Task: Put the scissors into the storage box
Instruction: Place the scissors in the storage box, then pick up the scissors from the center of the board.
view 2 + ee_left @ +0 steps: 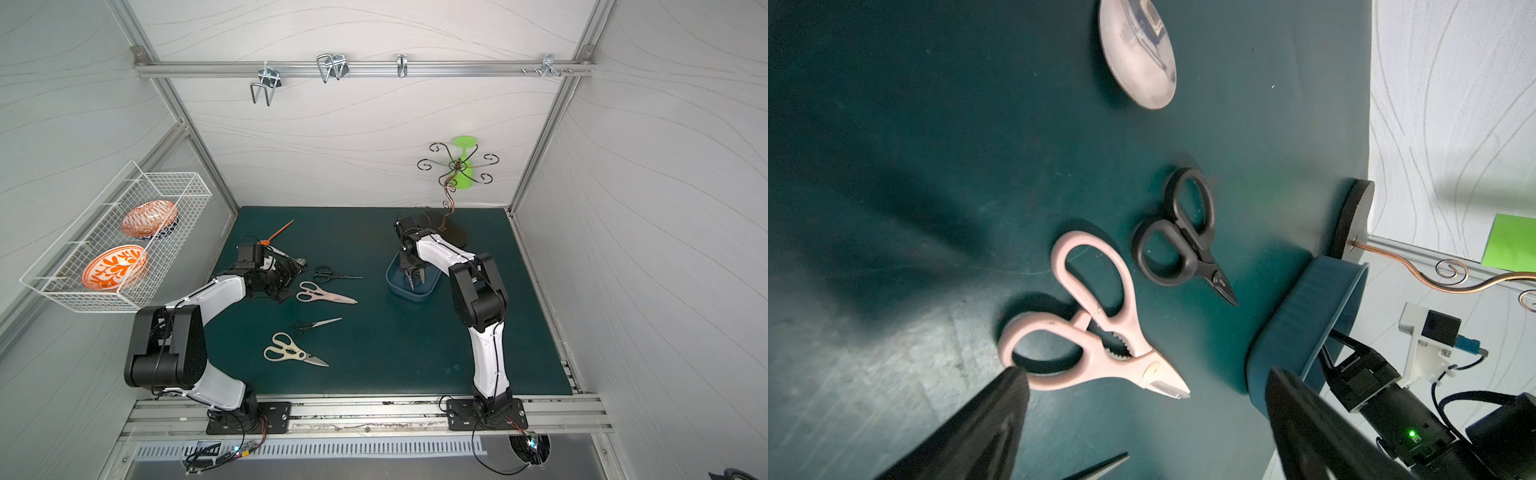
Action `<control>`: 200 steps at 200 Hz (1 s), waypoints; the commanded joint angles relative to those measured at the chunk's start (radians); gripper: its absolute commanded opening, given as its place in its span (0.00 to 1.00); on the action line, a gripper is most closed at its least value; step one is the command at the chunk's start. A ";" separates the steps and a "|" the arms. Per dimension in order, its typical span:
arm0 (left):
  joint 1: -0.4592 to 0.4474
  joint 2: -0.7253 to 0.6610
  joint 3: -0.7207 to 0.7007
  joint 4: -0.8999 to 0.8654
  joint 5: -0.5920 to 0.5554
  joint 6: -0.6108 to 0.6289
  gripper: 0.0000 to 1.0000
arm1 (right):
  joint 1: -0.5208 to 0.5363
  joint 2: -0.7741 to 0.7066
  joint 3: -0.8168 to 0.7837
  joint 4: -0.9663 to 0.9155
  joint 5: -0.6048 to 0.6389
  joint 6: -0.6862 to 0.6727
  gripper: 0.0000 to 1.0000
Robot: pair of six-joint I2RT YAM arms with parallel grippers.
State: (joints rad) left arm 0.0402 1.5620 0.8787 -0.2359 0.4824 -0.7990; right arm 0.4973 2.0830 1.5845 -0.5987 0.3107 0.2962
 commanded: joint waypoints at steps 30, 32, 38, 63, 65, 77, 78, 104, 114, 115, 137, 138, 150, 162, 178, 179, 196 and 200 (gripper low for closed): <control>-0.002 0.012 0.009 -0.021 -0.065 0.045 0.93 | 0.010 -0.132 -0.008 -0.002 -0.013 -0.046 0.27; -0.002 0.012 0.010 -0.024 -0.068 0.046 0.93 | 0.011 -0.138 -0.008 -0.003 -0.016 -0.050 0.27; -0.002 0.011 0.011 -0.031 -0.076 0.048 0.93 | 0.015 -0.153 -0.005 -0.011 -0.020 -0.058 0.27; -0.005 0.002 0.011 -0.081 -0.100 0.060 0.82 | 0.026 -0.203 0.010 -0.058 -0.044 -0.082 0.27; -0.004 0.001 0.011 -0.088 -0.105 0.059 0.82 | 0.027 -0.208 0.009 -0.061 -0.047 -0.083 0.27; -0.011 -0.013 0.011 -0.122 -0.136 0.055 0.74 | 0.030 -0.240 -0.011 -0.063 -0.065 -0.081 0.27; -0.012 -0.014 0.011 -0.125 -0.137 0.056 0.74 | 0.030 -0.244 -0.012 -0.062 -0.066 -0.080 0.27; -0.055 -0.059 0.023 -0.212 -0.264 0.061 0.61 | 0.032 -0.311 -0.074 -0.065 -0.102 -0.051 0.26; -0.072 -0.061 0.033 -0.249 -0.295 0.062 0.58 | 0.031 -0.333 -0.096 -0.067 -0.113 -0.042 0.26; -0.073 -0.061 0.034 -0.252 -0.298 0.062 0.58 | 0.032 -0.335 -0.099 -0.066 -0.114 -0.040 0.26; -0.100 -0.046 0.062 -0.327 -0.356 0.062 0.50 | 0.035 -0.387 -0.156 -0.049 -0.132 -0.028 0.27; -0.101 -0.045 0.064 -0.329 -0.359 0.063 0.49 | 0.035 -0.390 -0.159 -0.048 -0.133 -0.027 0.27; -0.108 -0.033 0.080 -0.359 -0.370 0.074 0.43 | 0.035 -0.417 -0.187 -0.040 -0.141 -0.022 0.27; -0.114 -0.016 0.097 -0.383 -0.368 0.076 0.38 | 0.035 -0.440 -0.212 -0.032 -0.145 -0.023 0.27; -0.117 0.012 0.122 -0.416 -0.374 0.075 0.37 | 0.035 -0.465 -0.241 -0.021 -0.149 -0.023 0.27; -0.117 0.013 0.122 -0.418 -0.376 0.075 0.37 | 0.035 -0.467 -0.241 -0.021 -0.149 -0.023 0.27; -0.126 0.024 0.137 -0.422 -0.391 0.065 0.36 | 0.035 -0.483 -0.253 -0.019 -0.156 -0.026 0.26; -0.129 0.026 0.141 -0.422 -0.398 0.061 0.36 | 0.036 -0.488 -0.254 -0.020 -0.157 -0.027 0.26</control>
State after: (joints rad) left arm -0.0761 1.5631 0.9691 -0.6041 0.1375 -0.7357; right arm 0.5262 1.6474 1.3430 -0.6254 0.1764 0.2630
